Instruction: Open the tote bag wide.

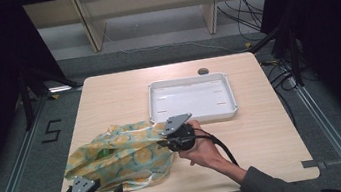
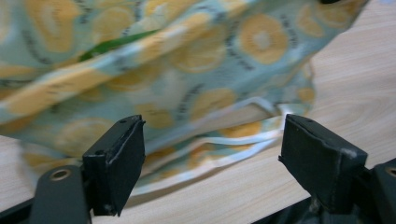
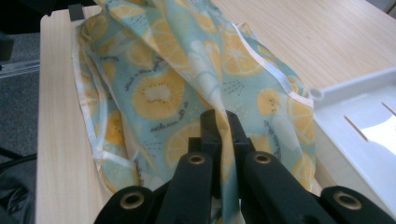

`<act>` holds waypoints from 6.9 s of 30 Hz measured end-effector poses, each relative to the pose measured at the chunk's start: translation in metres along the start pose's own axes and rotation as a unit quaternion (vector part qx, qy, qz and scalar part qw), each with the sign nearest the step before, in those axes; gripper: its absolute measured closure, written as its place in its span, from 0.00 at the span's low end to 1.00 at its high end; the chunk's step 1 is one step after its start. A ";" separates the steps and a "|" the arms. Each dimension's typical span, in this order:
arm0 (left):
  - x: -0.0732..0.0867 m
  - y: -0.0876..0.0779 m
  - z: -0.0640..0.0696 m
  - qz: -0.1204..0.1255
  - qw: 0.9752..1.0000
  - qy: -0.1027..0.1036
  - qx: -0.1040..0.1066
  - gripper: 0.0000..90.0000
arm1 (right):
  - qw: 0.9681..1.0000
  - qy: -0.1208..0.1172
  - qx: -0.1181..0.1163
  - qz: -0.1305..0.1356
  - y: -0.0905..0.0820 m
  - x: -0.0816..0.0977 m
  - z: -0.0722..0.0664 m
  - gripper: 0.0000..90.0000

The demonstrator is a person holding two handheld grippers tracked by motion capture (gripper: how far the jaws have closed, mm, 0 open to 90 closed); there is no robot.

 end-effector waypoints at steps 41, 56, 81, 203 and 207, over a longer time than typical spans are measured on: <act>-0.020 0.019 0.038 -0.021 0.996 0.077 0.034 0.26 | 0.989 0.138 0.042 -0.013 -0.119 0.174 0.045 1.00; -0.044 0.018 0.101 0.007 0.986 0.138 0.097 0.41 | 0.987 0.152 0.043 -0.015 -0.131 0.199 0.049 1.00; -0.072 0.079 0.168 -0.054 0.959 0.262 0.098 0.39 | 0.998 0.065 -0.006 0.001 -0.107 0.121 0.022 0.48; -0.041 0.096 0.173 -0.153 0.900 0.367 0.180 0.66 | 0.986 0.092 0.087 -0.106 -0.052 0.106 0.130 1.00; -0.035 0.103 0.179 -0.158 0.897 0.371 0.182 0.97 | 0.985 0.100 0.099 -0.103 -0.047 0.110 0.143 1.00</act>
Point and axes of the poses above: each handheld gripper's, and its own axes: y roughly forward along the jaws, x roughly out of its underside, z roughly to its right, the point moved 7 cm from there along y, roughly forward along the jaws, and after that the axes turned 15 degrees about -z, right-handed, at the moved point
